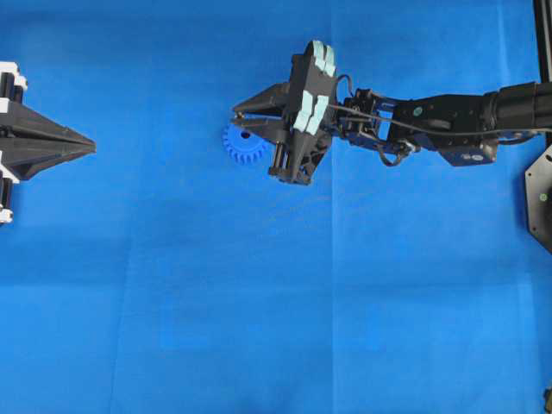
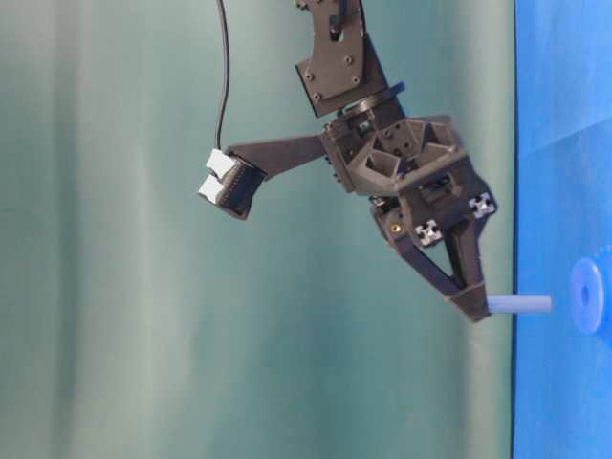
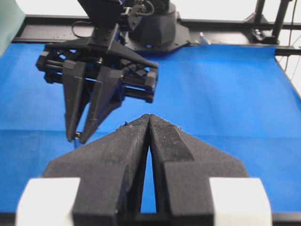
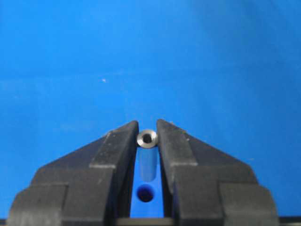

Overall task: Insert the shaft placed at a random location into the center hole of the small gear at another random location.
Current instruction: 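Align the held shaft above the gear's center hole and lower it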

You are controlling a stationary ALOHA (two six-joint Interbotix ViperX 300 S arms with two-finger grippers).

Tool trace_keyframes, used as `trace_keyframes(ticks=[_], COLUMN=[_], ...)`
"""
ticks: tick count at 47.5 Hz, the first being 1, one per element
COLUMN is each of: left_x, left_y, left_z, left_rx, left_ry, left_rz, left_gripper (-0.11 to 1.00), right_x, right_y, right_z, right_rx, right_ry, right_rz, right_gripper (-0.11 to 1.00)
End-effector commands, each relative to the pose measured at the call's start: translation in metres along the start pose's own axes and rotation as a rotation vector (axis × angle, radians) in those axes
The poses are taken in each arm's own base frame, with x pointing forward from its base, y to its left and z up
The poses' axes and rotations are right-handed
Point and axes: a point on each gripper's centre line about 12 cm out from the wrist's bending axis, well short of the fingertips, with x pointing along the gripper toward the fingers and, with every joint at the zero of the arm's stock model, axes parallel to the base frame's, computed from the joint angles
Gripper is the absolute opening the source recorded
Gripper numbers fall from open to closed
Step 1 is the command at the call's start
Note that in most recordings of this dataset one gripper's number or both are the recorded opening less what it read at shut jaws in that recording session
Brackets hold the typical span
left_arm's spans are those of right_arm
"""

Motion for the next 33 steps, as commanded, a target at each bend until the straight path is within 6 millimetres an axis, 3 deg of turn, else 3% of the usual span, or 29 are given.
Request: trace_keyframes(ticks=[1,21,33], left_x=[0.001,0.001,0.002], left_y=[-0.001,0.0,0.0], left_z=[0.003,0.004,0.004], left_rx=[-0.002,-0.005,-0.003], left_ry=[-0.008,-0.012,-0.012], left_rz=[-0.003,-0.001,-0.002], left_gripper=[0.0,0.0,0.0], right_x=[-0.005,0.009,0.01], right_y=[0.004,-0.002,-0.002], right_z=[0.02,-0.011,-0.013], right_rx=[0.002,0.027,0.029], right_ry=[-0.062,-0.029,-0.026], right_rz=[0.01,-0.021,-0.022], right_gripper=[0.03,0.03,0.03])
